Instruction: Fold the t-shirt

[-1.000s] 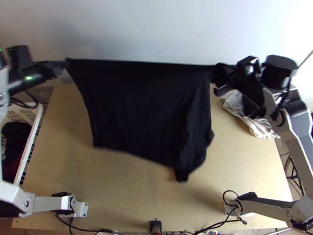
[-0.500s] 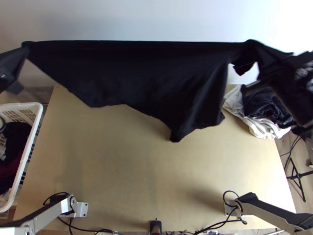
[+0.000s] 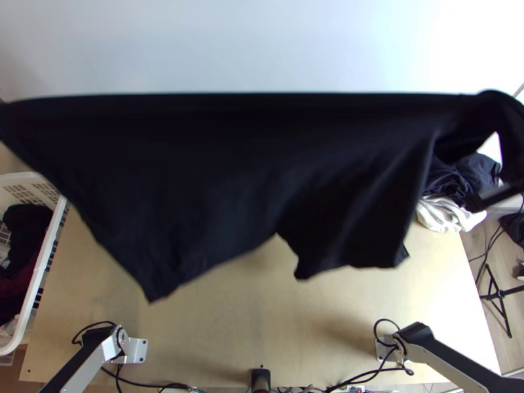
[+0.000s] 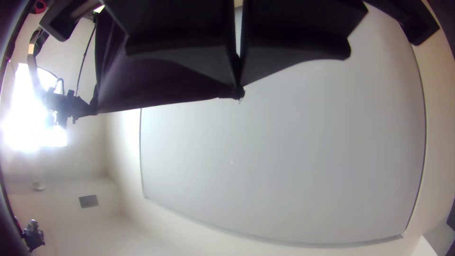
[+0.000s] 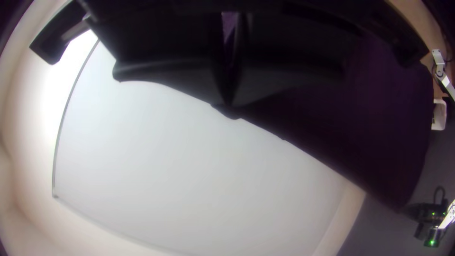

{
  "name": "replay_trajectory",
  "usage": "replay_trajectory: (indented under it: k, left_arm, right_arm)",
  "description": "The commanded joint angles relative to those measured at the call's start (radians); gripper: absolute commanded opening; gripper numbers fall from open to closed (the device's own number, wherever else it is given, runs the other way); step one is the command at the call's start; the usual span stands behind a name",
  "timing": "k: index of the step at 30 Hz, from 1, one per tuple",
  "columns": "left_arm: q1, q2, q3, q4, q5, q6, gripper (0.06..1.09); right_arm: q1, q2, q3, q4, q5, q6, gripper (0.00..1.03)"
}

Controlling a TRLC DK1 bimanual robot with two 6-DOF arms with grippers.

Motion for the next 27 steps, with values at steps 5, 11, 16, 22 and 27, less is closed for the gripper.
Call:
replay_trajectory:
  k: [5,11,16,22,27]
  left_arm:
    - [-0.035,-0.061,-0.074,-0.153,0.008,0.003,0.09]
    - [-0.124,-0.107,-0.335,-0.261,0.014,0.021,0.09]
    - [-0.126,-0.199,-0.659,-0.200,0.012,0.067,0.09]
    - [-0.118,-0.162,-0.857,0.005,-0.021,0.061,0.09]
    - [-0.118,-0.024,-0.921,0.193,-0.066,0.058,0.09]
  right_arm:
    - [0.003,-0.085,-0.072,-0.193,0.008,0.102,0.03]
    - [0.037,-0.140,-0.301,-0.238,-0.013,0.169,0.03]
    - [0.049,-0.178,-0.528,-0.183,-0.036,0.185,0.03]
    - [0.028,-0.122,-0.683,-0.009,-0.044,0.165,0.03]
    - [-0.043,0.004,-0.720,0.129,-0.098,0.157,0.03]
